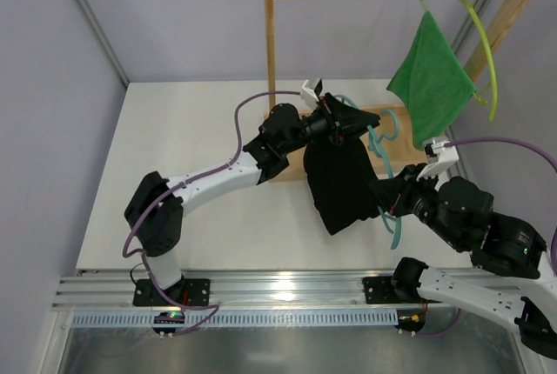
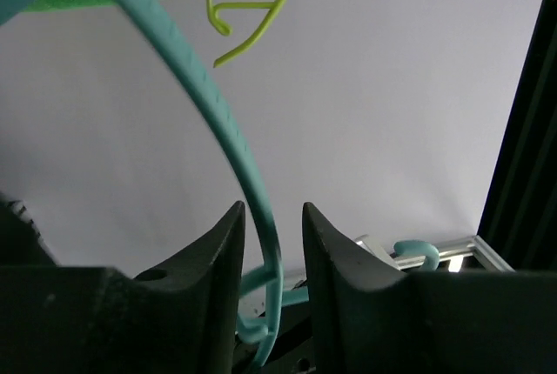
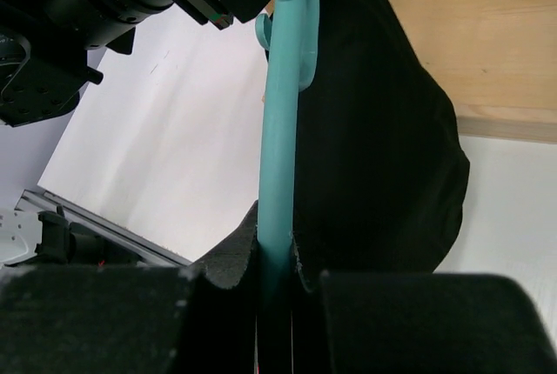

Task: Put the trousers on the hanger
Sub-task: Pass the hanger from the left arm to the right, then hang the hanger with trousers onto the clothesline

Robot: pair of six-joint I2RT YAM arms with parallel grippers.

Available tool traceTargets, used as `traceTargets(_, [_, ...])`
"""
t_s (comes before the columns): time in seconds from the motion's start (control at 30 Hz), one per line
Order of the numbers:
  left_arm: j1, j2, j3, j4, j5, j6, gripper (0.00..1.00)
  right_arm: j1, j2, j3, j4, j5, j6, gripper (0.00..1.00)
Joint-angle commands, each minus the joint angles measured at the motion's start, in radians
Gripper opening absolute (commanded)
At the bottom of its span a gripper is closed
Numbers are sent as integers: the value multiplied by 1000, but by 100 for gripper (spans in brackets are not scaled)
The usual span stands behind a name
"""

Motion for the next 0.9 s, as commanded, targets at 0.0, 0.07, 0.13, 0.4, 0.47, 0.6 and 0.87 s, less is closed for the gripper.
traceTargets(0.0, [3,-59,31,43,22,54,35,-2,23,123,28,108,-34,4])
traceTargets(0.07, [3,-75,9,38,10,60,40,-2,34,139,32,113,-40,4])
traceTargets(0.13, [3,-95,-15,31,-5,68,49,-2,43,148,54,104,-43,4])
traceTargets(0.4, [6,-184,-3,-248,-51,253,59,-3,101,217,60,134,-89,4])
traceTargets(0.47, [7,-237,-23,-325,-90,304,62,-4,121,263,55,141,-107,4])
traceTargets(0.6, [16,-325,-69,-510,-208,385,63,-2,153,352,54,162,-135,4])
traceTargets(0.87, [18,-516,-161,-850,-424,558,64,-4,313,522,138,243,-256,4])
